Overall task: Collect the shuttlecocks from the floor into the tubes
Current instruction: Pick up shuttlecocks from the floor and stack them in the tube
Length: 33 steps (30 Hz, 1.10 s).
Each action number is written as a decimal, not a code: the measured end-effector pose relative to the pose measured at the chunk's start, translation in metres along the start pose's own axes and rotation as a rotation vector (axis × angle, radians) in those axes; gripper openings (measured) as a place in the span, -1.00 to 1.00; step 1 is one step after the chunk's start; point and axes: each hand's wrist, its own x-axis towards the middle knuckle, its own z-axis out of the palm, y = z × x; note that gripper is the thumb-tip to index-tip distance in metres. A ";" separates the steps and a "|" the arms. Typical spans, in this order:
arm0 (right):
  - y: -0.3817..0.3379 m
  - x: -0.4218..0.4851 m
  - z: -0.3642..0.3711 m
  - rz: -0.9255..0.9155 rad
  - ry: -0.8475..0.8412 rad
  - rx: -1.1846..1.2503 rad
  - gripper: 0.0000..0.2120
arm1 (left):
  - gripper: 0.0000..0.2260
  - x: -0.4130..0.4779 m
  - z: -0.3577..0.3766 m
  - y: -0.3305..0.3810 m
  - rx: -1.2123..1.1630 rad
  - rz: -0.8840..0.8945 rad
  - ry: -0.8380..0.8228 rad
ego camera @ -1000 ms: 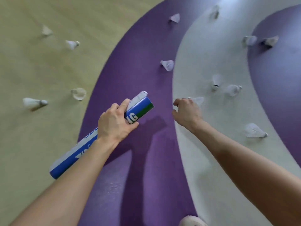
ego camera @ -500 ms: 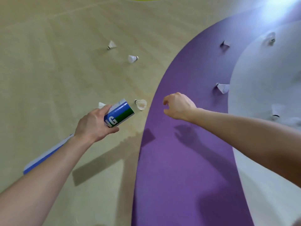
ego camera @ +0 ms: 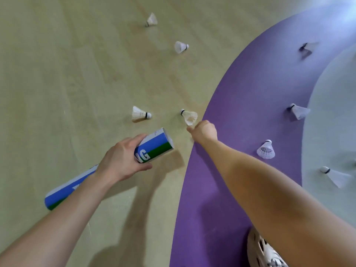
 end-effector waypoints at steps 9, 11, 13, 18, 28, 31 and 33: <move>-0.032 0.049 0.024 0.214 0.096 0.384 -0.45 | -0.28 -0.023 -0.023 -0.018 0.052 -0.124 0.027; -0.038 0.053 0.024 0.221 0.074 0.381 -0.61 | -0.27 -0.023 -0.025 -0.016 0.093 -0.149 0.013; -0.044 0.047 0.021 0.175 0.043 0.330 -0.75 | -0.26 -0.023 -0.026 -0.011 0.132 -0.160 0.024; -0.063 0.007 0.005 -0.091 -0.016 0.243 -0.81 | -0.24 -0.032 -0.020 -0.005 0.075 -0.178 0.078; -0.110 -0.114 -0.109 -0.840 -0.111 0.017 -0.90 | -0.38 -0.070 -0.041 -0.018 -0.158 -0.208 0.162; -0.091 -0.130 -0.115 -0.829 -0.114 0.038 -0.89 | -0.32 -0.071 -0.042 -0.018 -0.172 -0.171 0.206; -0.082 -0.137 -0.113 -0.817 -0.113 0.054 -0.89 | -0.29 -0.071 -0.040 -0.015 -0.178 -0.137 0.198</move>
